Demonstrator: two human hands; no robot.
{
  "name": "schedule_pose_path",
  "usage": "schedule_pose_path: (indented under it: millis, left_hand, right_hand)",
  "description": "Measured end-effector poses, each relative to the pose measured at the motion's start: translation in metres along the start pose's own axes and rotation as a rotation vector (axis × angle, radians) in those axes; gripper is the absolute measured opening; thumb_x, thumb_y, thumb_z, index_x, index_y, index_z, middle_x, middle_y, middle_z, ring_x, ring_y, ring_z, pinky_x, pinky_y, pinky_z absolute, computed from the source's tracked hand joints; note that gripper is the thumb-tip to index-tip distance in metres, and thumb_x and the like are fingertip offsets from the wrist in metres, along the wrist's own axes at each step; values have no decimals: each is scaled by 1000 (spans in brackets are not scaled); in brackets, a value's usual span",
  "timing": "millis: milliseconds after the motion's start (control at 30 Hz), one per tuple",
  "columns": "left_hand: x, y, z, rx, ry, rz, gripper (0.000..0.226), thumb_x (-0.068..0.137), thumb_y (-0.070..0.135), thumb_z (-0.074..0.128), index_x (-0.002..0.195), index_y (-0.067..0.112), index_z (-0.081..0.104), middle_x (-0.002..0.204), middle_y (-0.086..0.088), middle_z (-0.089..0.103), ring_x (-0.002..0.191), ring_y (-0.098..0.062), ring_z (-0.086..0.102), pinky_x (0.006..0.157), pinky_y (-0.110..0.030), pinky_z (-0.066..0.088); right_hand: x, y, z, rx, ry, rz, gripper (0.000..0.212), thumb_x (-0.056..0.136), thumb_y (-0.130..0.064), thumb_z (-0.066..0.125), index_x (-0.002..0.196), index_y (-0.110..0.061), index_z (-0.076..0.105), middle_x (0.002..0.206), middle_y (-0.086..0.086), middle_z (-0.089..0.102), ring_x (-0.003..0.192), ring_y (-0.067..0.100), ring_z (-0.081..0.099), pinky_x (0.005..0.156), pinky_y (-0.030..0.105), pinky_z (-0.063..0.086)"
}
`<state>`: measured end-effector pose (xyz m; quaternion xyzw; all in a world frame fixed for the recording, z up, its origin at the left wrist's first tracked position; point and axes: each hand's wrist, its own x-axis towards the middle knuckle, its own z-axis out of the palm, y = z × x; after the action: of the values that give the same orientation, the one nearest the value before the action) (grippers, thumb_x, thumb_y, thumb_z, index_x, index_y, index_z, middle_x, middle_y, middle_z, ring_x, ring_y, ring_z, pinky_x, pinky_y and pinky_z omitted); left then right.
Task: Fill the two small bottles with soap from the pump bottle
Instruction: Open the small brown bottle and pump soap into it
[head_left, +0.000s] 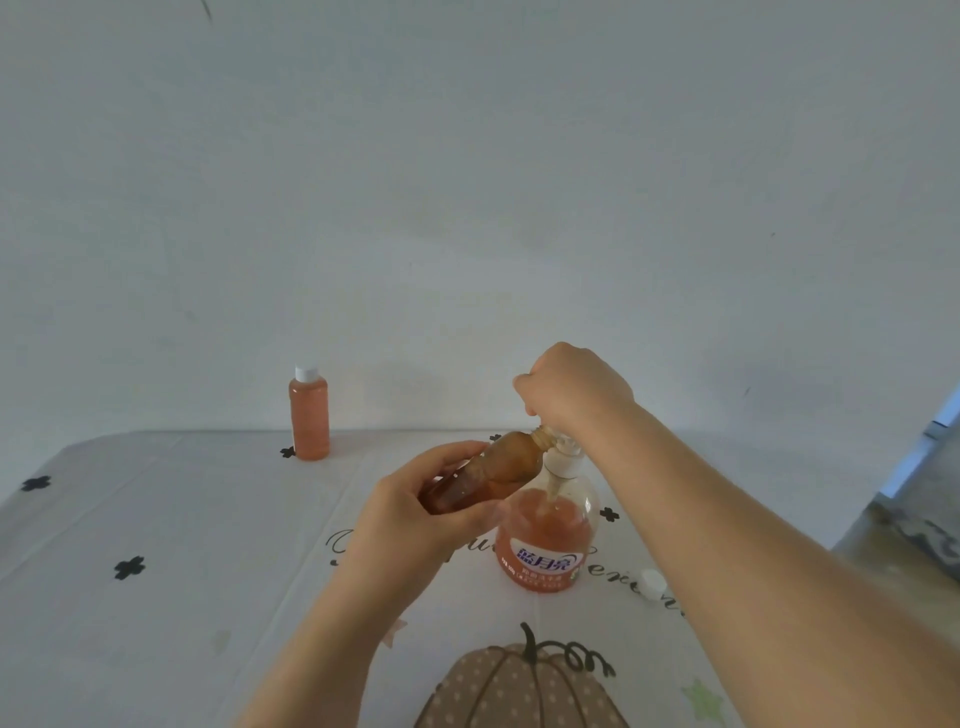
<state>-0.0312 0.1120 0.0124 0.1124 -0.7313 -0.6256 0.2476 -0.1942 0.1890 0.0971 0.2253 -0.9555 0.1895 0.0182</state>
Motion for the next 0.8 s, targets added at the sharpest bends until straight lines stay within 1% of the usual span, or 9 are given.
schedule_pose_path:
  millis: [33,100,167,267,367,467,633,767,800]
  left_hand:
    - [1,-1,0,-4,-1,0,41,72,11,84,104,33,72,86,12,74,76,-16,68,61,-19,53]
    - [3,-3,-1,-5,-7,-8,42,71,11,84,104,33,72,88,10,75,79,-21,69,65,-27,56]
    - [3,-3,-2,-1,-5,-10,42,70,12,84,104,34,72,88,9,75,79,-22,69,66,-32,57]
    - [6,-7,-2,22,-2,-2,44,70,11,84,105,34,72,88,11,75,75,-13,70,62,-19,55]
    - [6,-9,-3,37,5,-5,45,70,11,84,106,35,71,90,12,74,76,-8,70,65,-16,54]
    - [5,-8,-2,27,1,-9,46,70,9,84,106,34,71,88,15,75,75,-4,71,63,-12,52]
    - [3,-7,-1,20,14,-19,46,69,8,85,106,32,72,89,11,75,77,-7,71,65,-15,54]
    - [2,-5,0,-5,13,-30,44,70,9,84,105,32,72,90,9,75,79,-17,71,65,-24,56]
    - [1,-4,1,-15,11,-31,43,71,9,84,105,32,72,88,9,75,79,-18,70,65,-24,56]
  right_hand:
    - [1,0,1,5,-5,2,20,86,-14,51,89,-7,69,79,6,68,63,24,53,55,24,35]
    - [2,0,4,11,-13,9,23,87,-15,51,93,-8,71,89,7,73,66,24,56,55,25,37]
    - [3,1,6,12,-10,11,23,87,-16,51,93,-9,71,91,7,74,69,25,59,56,25,38]
    - [5,3,11,12,-12,3,23,87,-17,51,92,-9,71,90,6,74,72,25,61,56,26,38]
    - [4,4,14,11,-23,-4,23,87,-18,51,92,-11,72,91,5,73,75,25,63,56,26,38]
    - [3,4,14,14,-28,-5,24,88,-18,50,93,-10,72,92,5,74,74,24,61,56,26,37]
    - [2,4,13,16,-36,11,23,87,-17,50,93,-11,71,92,5,73,73,24,60,56,26,36]
    - [-2,2,9,0,-29,-5,23,89,-19,49,91,-9,70,90,5,73,70,25,58,56,26,36]
    - [-3,2,8,-1,-22,-13,24,90,-20,48,89,-9,69,89,5,72,69,25,58,56,26,36]
